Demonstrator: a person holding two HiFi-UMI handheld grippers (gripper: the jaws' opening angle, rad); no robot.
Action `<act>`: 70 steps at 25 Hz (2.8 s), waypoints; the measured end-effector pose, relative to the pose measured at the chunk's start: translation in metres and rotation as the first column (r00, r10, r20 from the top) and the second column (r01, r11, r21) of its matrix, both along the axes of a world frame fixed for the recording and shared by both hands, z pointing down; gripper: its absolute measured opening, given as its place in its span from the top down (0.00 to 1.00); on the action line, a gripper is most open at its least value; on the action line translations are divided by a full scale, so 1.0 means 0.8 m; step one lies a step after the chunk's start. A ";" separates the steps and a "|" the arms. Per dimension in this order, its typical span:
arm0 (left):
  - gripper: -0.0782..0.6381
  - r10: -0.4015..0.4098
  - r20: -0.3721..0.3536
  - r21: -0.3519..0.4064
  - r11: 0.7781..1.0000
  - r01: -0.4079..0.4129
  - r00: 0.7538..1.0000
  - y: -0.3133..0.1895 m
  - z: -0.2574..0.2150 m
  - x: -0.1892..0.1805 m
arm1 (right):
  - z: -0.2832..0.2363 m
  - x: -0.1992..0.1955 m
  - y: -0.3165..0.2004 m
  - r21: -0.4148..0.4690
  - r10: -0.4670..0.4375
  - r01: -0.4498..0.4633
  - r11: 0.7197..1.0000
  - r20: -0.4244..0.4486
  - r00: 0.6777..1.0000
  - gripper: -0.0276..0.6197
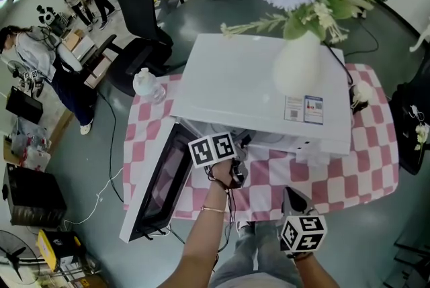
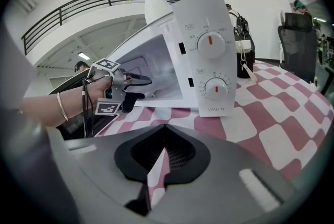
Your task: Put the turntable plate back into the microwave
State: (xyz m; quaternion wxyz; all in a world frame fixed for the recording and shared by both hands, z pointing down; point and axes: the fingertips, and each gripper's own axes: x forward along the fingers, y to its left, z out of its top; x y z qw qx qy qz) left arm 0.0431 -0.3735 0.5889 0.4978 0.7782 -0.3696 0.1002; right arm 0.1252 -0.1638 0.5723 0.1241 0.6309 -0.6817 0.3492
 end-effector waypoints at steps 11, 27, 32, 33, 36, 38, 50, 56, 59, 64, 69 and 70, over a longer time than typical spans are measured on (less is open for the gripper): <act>0.40 0.076 0.046 -0.002 0.997 -0.076 0.996 0.020 0.000 0.006 | 0.000 -0.006 0.009 -0.003 -0.008 0.008 1.000 -0.002 1.000 0.94; 0.40 0.098 0.055 -0.028 0.995 -0.097 0.994 0.039 0.010 0.000 | 0.001 -0.015 0.014 0.000 -0.023 0.023 1.000 -0.002 1.000 0.94; 0.40 0.090 0.048 -0.018 0.996 -0.089 0.995 0.042 0.008 -0.002 | 0.000 -0.017 0.018 -0.001 -0.029 0.029 1.000 -0.006 1.000 0.94; 0.40 0.087 0.044 -0.016 0.996 -0.086 0.995 0.042 0.007 -0.002 | 0.000 -0.017 0.019 -0.001 -0.030 0.030 1.000 -0.007 1.000 0.94; 0.40 0.080 0.038 -0.005 0.997 -0.080 0.996 0.043 0.003 -0.003 | -0.002 -0.019 0.019 0.003 -0.036 0.036 0.999 -0.011 0.999 0.94; 0.41 0.077 0.038 0.004 0.997 -0.078 0.996 0.043 -0.001 -0.003 | -0.004 -0.019 0.018 0.007 -0.040 0.040 0.999 -0.013 0.999 0.94; 0.42 0.077 0.085 0.069 0.994 -0.083 0.993 0.078 -0.035 -0.017 | -0.031 -0.015 0.008 0.043 -0.044 0.046 0.998 -0.033 0.998 0.94; 0.45 0.066 0.103 0.131 0.988 -0.080 0.992 0.105 -0.068 -0.034 | -0.053 -0.023 -0.003 0.077 -0.056 0.059 0.995 -0.044 0.997 0.94; 0.46 0.054 0.120 0.185 0.980 -0.076 0.991 0.115 -0.090 -0.042 | -0.067 -0.025 -0.012 0.101 -0.061 0.066 0.993 -0.057 0.997 0.94; 0.50 0.008 0.167 0.295 0.954 -0.058 0.986 0.128 -0.133 -0.065 | -0.099 -0.030 -0.028 0.150 -0.076 0.088 0.985 -0.084 0.994 0.94; 0.57 -0.053 0.209 0.405 0.914 -0.038 0.976 0.138 -0.174 -0.089 | -0.132 -0.039 -0.040 0.200 -0.098 0.117 0.973 -0.102 0.990 0.94; 0.58 -0.063 0.210 0.421 0.906 -0.032 0.976 0.139 -0.181 -0.094 | -0.139 -0.042 -0.043 0.211 -0.103 0.123 0.970 -0.105 0.989 0.94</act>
